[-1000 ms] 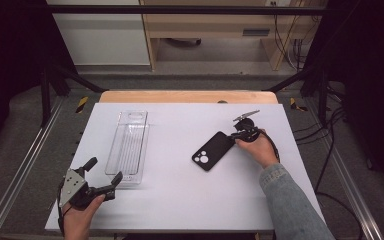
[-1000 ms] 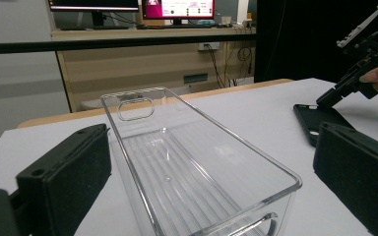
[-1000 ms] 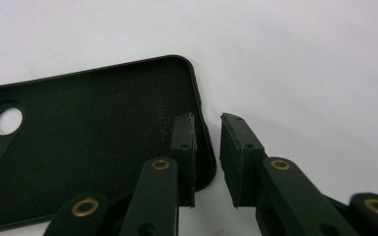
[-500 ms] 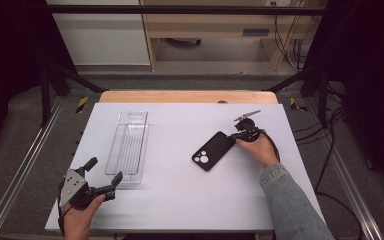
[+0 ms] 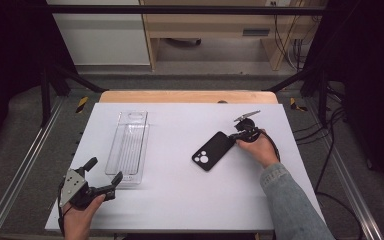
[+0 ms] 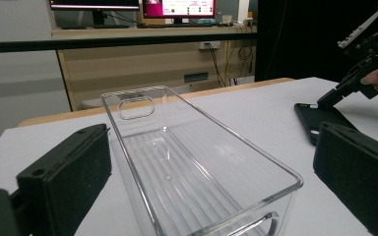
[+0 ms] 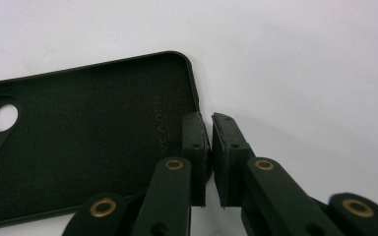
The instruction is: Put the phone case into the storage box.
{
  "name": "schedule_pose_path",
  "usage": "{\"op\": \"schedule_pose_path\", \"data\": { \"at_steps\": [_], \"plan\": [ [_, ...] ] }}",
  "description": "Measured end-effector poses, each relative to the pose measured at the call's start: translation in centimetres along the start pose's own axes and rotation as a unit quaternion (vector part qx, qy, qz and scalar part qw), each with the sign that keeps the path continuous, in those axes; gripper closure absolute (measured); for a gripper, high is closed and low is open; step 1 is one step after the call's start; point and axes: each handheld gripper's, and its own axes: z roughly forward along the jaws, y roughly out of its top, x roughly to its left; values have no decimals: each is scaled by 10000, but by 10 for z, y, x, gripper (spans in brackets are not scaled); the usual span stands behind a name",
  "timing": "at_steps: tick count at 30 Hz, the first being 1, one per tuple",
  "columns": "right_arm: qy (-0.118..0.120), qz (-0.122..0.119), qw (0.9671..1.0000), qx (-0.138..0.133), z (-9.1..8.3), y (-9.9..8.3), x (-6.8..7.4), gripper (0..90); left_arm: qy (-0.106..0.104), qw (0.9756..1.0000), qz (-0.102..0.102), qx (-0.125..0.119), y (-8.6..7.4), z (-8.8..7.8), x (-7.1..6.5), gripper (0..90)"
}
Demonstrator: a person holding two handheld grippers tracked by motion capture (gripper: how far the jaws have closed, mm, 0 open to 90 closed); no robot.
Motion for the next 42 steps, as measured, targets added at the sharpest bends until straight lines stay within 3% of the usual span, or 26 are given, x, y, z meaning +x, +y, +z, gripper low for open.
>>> {"op": "schedule_pose_path", "data": {
  "at_steps": [14, 21, 34, 42],
  "plan": [
    [-66, -278, 9996, 18, -1, 0, 2, 884, 2, 10000, 2, 1, 0, 0, 0, 9],
    [-61, -219, 9997, -56, -8, -1, 3, 889, 23, 10000, -7, -5, 0, -1, 1, 9],
    [-127, -64, 9971, -754, -50, -7, 21, 890, 39, 10000, -18, 13, 0, 0, 0, 10],
    [-194, 152, 9949, -982, -54, -25, 28, 890, 111, 9999, -113, 17, 0, -3, -1, 6]
  ]
}}
